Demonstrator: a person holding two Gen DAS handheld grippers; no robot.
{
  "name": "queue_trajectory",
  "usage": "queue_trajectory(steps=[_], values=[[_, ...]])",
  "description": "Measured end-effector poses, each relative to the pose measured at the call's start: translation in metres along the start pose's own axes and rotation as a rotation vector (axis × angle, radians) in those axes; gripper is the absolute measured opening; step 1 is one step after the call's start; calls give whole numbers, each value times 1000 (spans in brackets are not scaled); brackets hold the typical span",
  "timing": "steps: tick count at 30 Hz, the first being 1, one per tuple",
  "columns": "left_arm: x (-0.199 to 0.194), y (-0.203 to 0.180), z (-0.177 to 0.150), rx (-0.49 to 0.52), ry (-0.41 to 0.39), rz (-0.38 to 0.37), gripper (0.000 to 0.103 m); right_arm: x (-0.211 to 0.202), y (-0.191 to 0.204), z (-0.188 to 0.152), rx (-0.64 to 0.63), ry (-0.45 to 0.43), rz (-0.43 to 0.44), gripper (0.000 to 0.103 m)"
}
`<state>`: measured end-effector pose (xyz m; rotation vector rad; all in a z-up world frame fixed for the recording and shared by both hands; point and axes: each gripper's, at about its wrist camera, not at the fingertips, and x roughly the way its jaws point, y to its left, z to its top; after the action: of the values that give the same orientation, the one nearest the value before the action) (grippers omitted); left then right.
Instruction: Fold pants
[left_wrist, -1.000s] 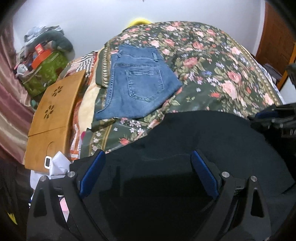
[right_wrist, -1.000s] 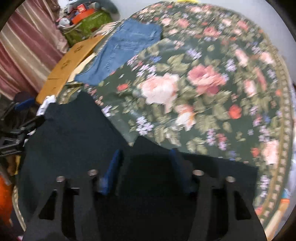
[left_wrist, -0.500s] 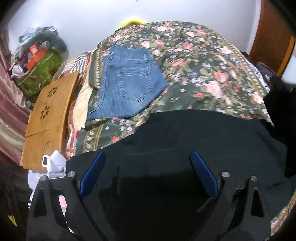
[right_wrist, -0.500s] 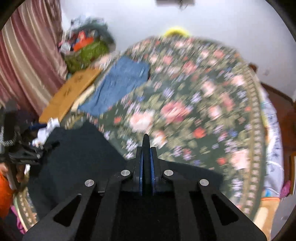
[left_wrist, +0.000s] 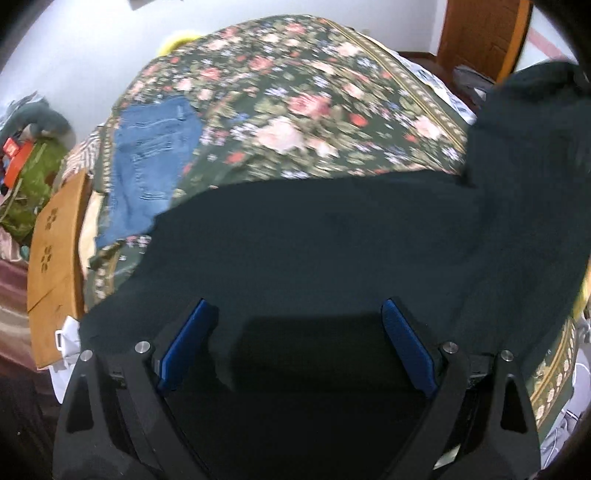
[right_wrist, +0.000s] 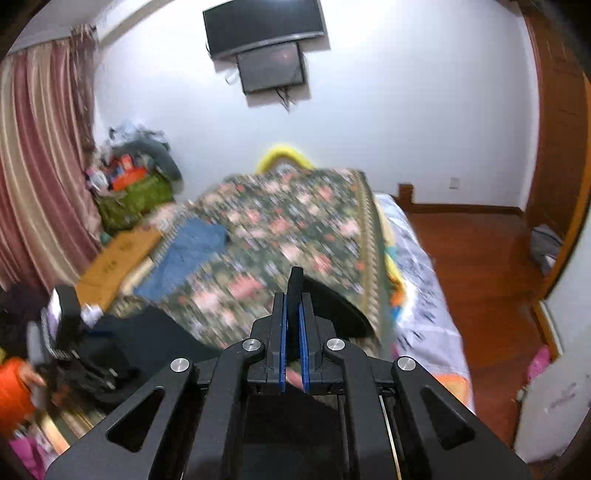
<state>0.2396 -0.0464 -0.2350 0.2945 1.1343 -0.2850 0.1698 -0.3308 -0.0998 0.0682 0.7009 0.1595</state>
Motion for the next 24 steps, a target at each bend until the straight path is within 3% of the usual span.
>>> queue_trajectory(steps=[7,14,20,24], values=[[-3,-19,-2,15,-9,-5,95,20,-40,-87,161,147,-13,5],[-3,-20,-4,6,-34,-2,95,30,-46,-154,280,283,18,5],[-9,-8,-4,-37,-64,-3,95,37,-42,-184,361,349,59,5],[-24,14,-6,-75,-130,33,95,39,-36,-184,328,384,27,7]])
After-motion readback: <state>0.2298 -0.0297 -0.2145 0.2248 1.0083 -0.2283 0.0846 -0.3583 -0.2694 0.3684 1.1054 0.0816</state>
